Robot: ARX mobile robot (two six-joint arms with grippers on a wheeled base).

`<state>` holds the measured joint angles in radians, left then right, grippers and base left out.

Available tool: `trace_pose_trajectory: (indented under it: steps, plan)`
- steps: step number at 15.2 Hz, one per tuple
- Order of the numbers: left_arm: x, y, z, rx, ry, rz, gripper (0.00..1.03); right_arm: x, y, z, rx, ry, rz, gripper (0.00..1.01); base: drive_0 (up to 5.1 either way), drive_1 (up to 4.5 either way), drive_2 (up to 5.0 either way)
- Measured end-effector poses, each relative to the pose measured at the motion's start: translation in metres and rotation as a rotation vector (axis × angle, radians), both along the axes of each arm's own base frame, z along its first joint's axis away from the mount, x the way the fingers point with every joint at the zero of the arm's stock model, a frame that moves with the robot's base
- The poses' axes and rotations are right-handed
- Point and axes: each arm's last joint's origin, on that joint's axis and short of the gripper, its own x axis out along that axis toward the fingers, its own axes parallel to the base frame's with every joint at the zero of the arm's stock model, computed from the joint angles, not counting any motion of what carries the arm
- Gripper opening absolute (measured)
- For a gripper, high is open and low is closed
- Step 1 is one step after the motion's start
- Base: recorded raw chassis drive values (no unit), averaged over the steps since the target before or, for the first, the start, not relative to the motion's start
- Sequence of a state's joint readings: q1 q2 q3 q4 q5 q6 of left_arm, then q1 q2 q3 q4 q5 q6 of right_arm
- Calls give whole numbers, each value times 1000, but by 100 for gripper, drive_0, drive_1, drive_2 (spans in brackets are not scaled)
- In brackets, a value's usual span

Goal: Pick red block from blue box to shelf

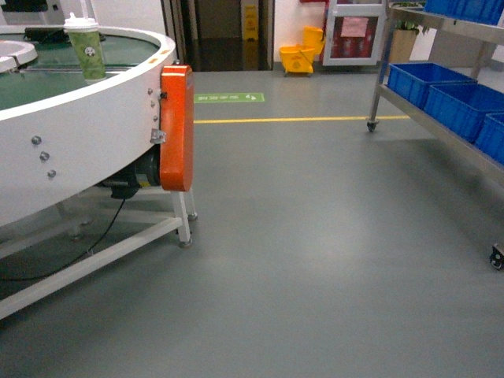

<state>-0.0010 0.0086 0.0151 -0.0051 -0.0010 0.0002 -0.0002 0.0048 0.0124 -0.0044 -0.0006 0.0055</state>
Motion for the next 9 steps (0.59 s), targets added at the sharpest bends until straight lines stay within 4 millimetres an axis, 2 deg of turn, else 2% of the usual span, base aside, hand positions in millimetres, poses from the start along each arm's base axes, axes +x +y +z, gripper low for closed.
trace_pose_trajectory:
  steps: [9]
  plan:
    - [0,0,0,0,-3,1,98,0,0,0,0,-3,0,28,-3,421,-428]
